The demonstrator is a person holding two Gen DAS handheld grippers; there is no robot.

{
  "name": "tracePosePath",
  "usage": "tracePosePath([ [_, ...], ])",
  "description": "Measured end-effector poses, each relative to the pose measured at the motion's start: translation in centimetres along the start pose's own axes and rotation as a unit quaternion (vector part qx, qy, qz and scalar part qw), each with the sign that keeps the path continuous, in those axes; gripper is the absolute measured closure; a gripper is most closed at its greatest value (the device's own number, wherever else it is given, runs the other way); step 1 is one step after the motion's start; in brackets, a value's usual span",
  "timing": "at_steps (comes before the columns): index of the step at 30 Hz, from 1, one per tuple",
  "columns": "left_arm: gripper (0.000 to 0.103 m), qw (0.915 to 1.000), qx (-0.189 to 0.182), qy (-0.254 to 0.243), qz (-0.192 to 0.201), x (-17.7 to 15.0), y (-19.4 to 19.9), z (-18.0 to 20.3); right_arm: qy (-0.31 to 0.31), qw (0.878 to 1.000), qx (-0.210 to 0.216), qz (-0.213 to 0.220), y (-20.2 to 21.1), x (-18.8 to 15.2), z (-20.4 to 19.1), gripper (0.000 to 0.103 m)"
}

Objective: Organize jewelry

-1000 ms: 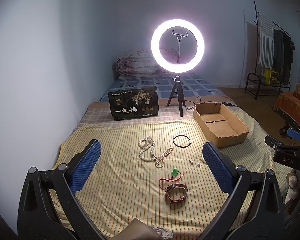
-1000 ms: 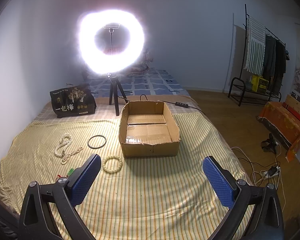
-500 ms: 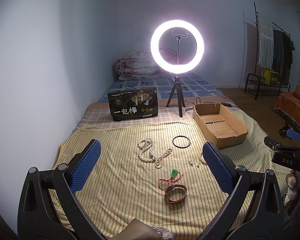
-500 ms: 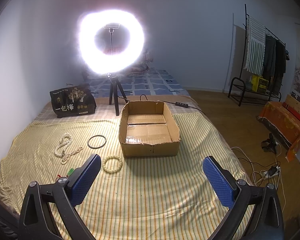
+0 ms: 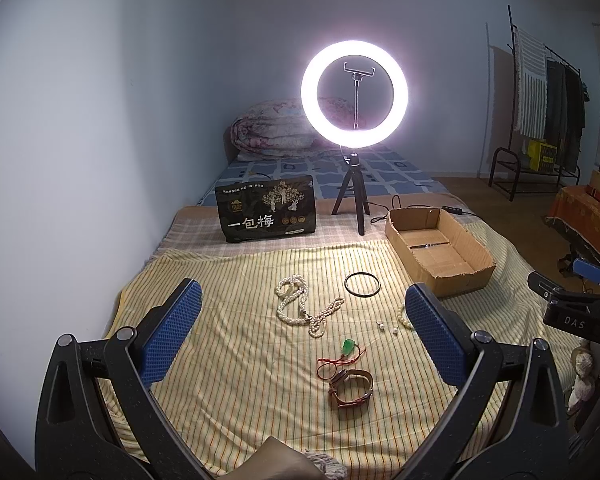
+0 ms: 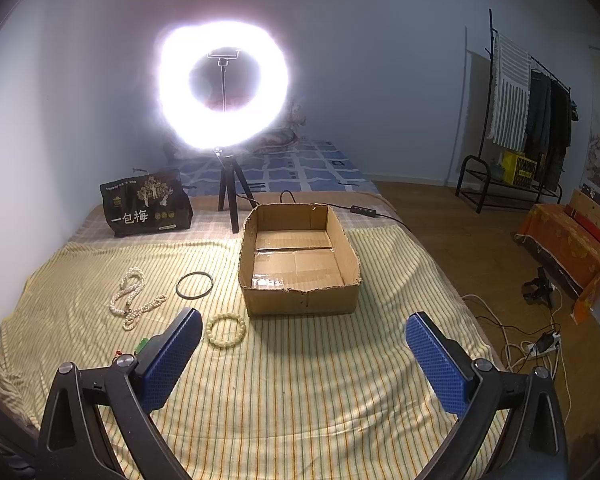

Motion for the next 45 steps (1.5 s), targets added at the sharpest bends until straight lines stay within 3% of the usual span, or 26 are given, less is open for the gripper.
tracePosePath([
  [35, 0.000, 1.0000, 0.000, 0.000, 0.001, -0.1, 0.1, 0.1, 0.001, 1.000, 0.001, 0.001, 0.2, 0.1, -0.2, 0.000],
  [45, 0.000, 0.9998, 0.008, 0.003, -0.016, -0.7, -0.6, -0.8, 0.011, 1.000, 0.018, -0.016, -0.8, -0.6, -0.9, 0.000],
])
Point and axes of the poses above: each gripper's, at about its wrist camera, not at the fingertips, and y roughly against the way its jaws point, z to its right, x to its top, the point moved 8 cm from there along -y, roughly the way its jaws point, and after that the axes turned 1 degree about -z, right-handed, at the moved point
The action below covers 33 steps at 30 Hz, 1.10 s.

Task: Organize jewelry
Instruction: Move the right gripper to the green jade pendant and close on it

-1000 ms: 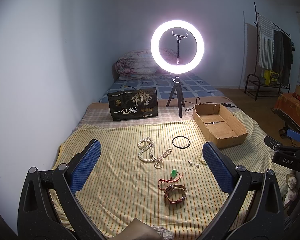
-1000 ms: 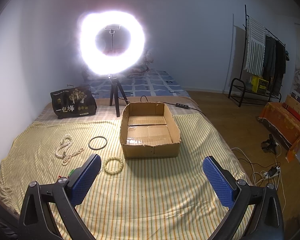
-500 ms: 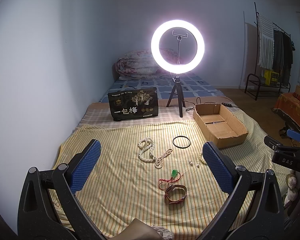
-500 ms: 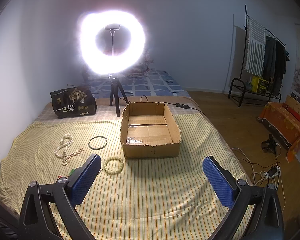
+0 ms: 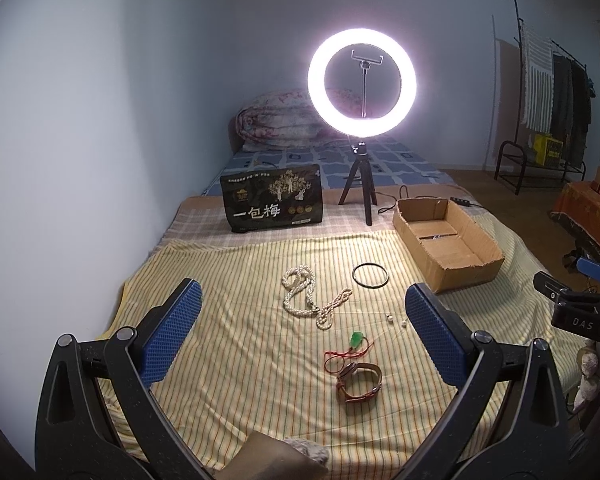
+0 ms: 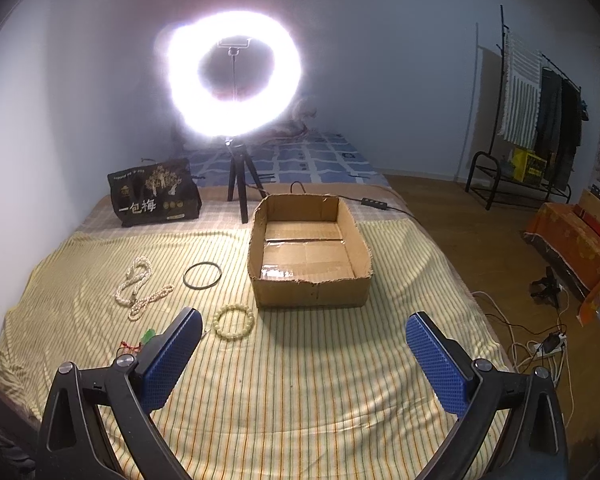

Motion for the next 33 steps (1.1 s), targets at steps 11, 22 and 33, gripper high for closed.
tracePosePath([
  [11, 0.000, 0.9985, -0.002, 0.001, -0.055, -2.3, -3.3, -1.4, 0.044, 0.997, 0.051, -0.033, -2.9, -1.3, -1.9, 0.001],
  [22, 0.025, 0.9865, -0.043, 0.045, -0.151, -5.9, -7.2, -3.3, 0.034, 0.979, 0.124, -0.159, -9.0, -3.6, -3.3, 0.016],
  [33, 0.053, 0.9371, -0.137, 0.077, -0.312, -12.5, -11.3, 0.6, -0.035, 0.953, 0.164, -0.253, -14.2, -5.4, -4.1, 0.045],
])
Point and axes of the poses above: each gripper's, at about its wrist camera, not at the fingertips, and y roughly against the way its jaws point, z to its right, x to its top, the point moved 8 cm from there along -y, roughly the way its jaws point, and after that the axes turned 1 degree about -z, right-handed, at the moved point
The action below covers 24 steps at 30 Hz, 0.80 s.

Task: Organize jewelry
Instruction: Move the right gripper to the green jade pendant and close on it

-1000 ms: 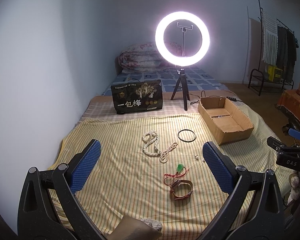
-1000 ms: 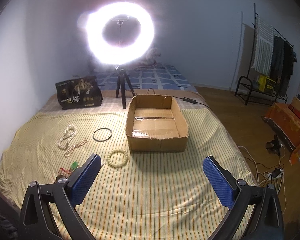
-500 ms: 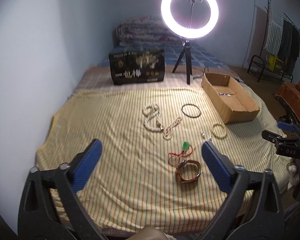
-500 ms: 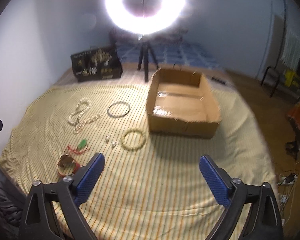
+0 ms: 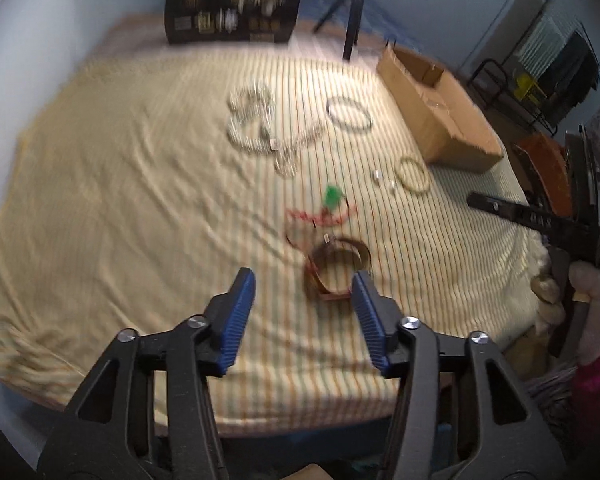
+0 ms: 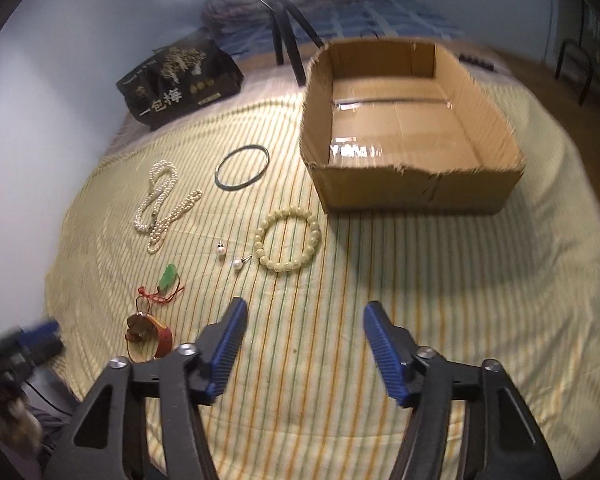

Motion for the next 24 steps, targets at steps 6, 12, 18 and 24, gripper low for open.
tracePosePath([
  [6, 0.054, 0.9992, -0.014, 0.008, -0.035, -1.5, -1.8, 0.5, -0.014, 1.000, 0.015, -0.017, -1.2, 0.1, -0.4, 0.052],
  [12, 0.054, 0.9995, -0.007, 0.007, -0.030, -1.3, -1.8, 0.3, 0.005, 0.999, 0.031, -0.023, -1.6, 0.1, -2.3, 0.057],
  [18, 0.054, 0.9992, -0.012, 0.002, -0.038, -1.4, -2.6, 0.6, 0.029, 0.996, 0.068, -0.041, -2.8, 0.1, -5.8, 0.057],
  [24, 0.054, 0.9991, -0.011, 0.016, -0.037, -0.9, -3.2, 0.3, 0.051, 0.993, 0.090, -0.057, -5.1, 0.7, -9.7, 0.059],
])
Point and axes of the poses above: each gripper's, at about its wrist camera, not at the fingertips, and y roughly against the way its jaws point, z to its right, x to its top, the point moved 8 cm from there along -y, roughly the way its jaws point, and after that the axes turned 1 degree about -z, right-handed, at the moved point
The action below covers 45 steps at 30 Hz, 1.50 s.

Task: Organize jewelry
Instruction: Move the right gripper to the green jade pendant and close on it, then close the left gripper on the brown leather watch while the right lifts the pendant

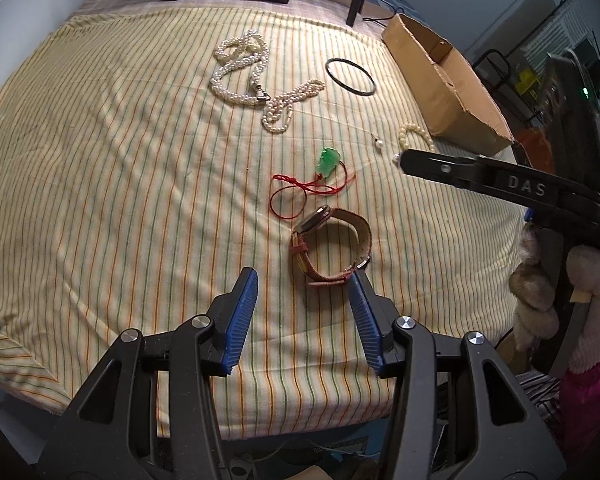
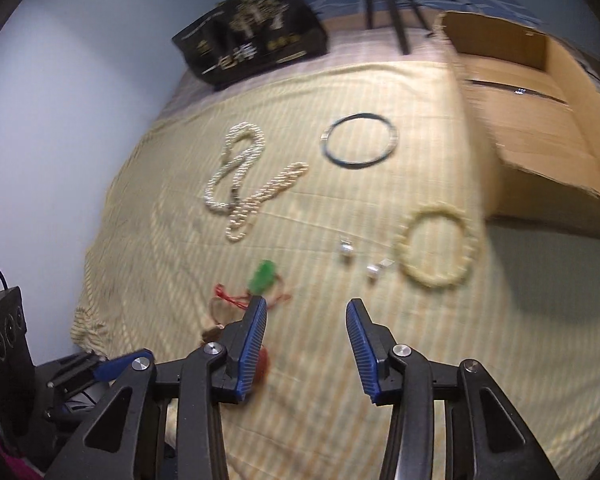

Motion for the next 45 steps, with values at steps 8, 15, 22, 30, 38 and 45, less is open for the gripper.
tracePosePath([
  [8, 0.058, 0.9999, -0.001, 0.011, -0.009, 0.1, -1.1, -0.5, 0.008, 1.000, -0.008, -0.028, -4.3, 1.2, -2.2, 0.062],
  [15, 0.058, 0.9997, -0.001, 0.017, -0.017, 0.2, -2.3, -0.4, 0.015, 0.999, -0.026, -0.035, -6.1, 1.5, -3.2, 0.063],
  [22, 0.060, 0.9992, 0.012, 0.027, -0.027, 0.2, -4.3, -0.6, 0.056, 0.995, -0.077, -0.030, -6.6, 1.4, -3.8, 0.079],
  [30, 0.065, 0.9990, 0.017, 0.033, -0.026, 0.0, -5.3, -0.7, 0.077, 0.993, -0.083, -0.021, -6.5, 1.6, -4.5, 0.086],
  [38, 0.095, 0.9990, 0.021, 0.031, -0.026, 0.3, -5.9, -0.6, 0.075, 0.995, -0.061, 0.002, -4.6, 1.9, -5.5, 0.086],
  [45, 0.096, 0.9992, 0.023, 0.025, -0.022, 0.2, -5.4, -0.9, 0.071, 0.996, -0.034, 0.033, -1.8, 3.1, -6.9, 0.086],
])
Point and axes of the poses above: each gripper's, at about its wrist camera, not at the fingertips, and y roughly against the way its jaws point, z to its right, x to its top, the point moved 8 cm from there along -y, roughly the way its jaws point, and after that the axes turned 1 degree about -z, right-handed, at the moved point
